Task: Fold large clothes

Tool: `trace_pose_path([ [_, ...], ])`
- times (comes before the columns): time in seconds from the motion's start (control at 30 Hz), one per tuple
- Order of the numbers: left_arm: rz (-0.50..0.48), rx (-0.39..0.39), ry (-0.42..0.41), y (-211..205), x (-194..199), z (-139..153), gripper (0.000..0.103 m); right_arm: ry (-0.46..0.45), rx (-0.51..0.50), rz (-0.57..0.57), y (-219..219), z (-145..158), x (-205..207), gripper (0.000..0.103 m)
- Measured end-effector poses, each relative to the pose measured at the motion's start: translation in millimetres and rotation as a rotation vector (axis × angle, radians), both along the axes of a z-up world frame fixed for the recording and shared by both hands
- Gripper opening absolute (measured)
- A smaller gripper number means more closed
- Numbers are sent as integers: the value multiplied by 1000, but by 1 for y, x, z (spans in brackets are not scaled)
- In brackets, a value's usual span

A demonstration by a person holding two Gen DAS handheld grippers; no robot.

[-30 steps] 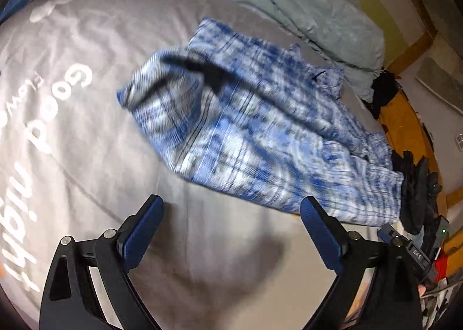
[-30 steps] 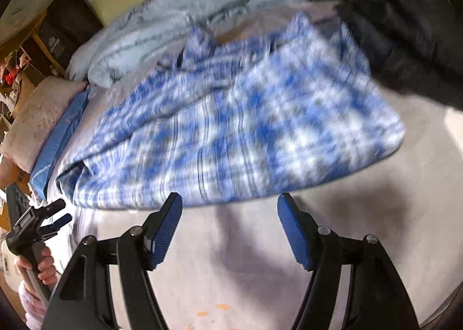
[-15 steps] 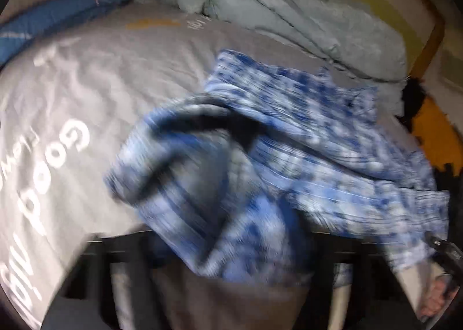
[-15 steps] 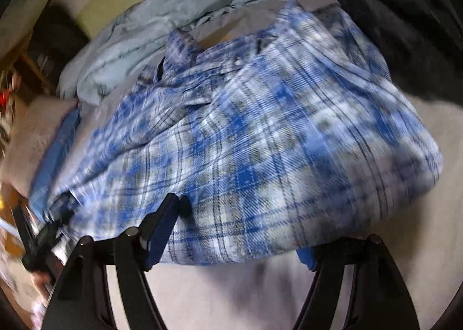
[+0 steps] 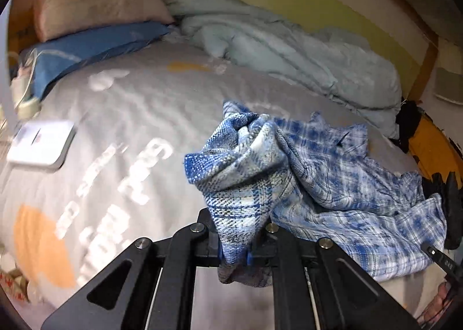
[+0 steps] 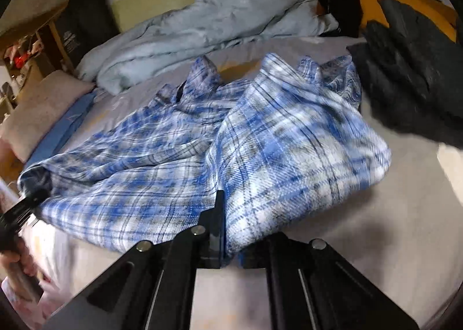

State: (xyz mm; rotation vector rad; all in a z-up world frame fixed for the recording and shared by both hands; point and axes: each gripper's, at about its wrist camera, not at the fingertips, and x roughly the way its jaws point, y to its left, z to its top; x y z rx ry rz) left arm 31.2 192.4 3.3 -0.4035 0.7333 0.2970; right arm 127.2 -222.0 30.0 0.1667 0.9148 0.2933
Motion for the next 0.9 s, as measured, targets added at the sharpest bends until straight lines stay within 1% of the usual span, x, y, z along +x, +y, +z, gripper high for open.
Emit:
trace_pose_path([
  [0.07,-3,-12,65,3,-9,-14,10,-21,-44,12,5,3,-22,5],
  [0.13,-20,-2,119,1,-15,-27,11,-1,-59,-7,5,-2,-38,5],
  [0.2,-53,33,169,-2,-15,-33,14,51,-65,-43,0,-13,-49,5],
  [0.23,-64,64,181,-5,-14,-32,17,61,-71,-63,-1,-18,-48,5],
  [0.3,-57,102,158,-9,-16,-24,23,47,-83,-81,-5,-21,-54,6],
  [0.33,-50,112,149,-9,-20,-20,34,44,-92,-81,-6,-21,-51,6],
  [0.37,-48,105,137,-9,-24,-17,50,43,-99,-82,-7,-20,-50,7],
  [0.43,-46,48,78,-4,-38,-11,61,27,-94,-90,-11,-14,-51,12],
  [0.47,-45,30,52,-3,-45,-9,61,11,-105,-103,-14,-11,-51,17],
  [0.5,-48,28,39,-4,-49,-6,61,-2,-116,-114,-15,-9,-55,23],
  [0.53,-54,38,21,-6,-52,-3,61,-18,-132,-130,-18,-6,-57,31],
  [0.57,-61,52,4,-10,-51,1,61,-38,-143,-148,-19,-3,-60,42],
  [0.6,-75,69,-16,-15,-52,5,61,-55,-151,-171,-23,0,-62,49],
  [0.63,-91,86,-33,-20,-52,10,61,-69,-152,-197,-27,3,-63,60],
  [0.7,-128,138,-69,-33,-53,19,63,-83,-124,-227,-37,8,-64,61],
  [0.77,-158,198,-89,-46,-53,29,69,-86,-75,-230,-47,15,-60,61],
  [0.8,-170,216,-90,-51,-52,33,69,-95,-61,-243,-52,20,-58,61],
  [0.9,-222,193,-136,-60,-50,49,69,-142,-62,-304,-65,39,-54,61],
])
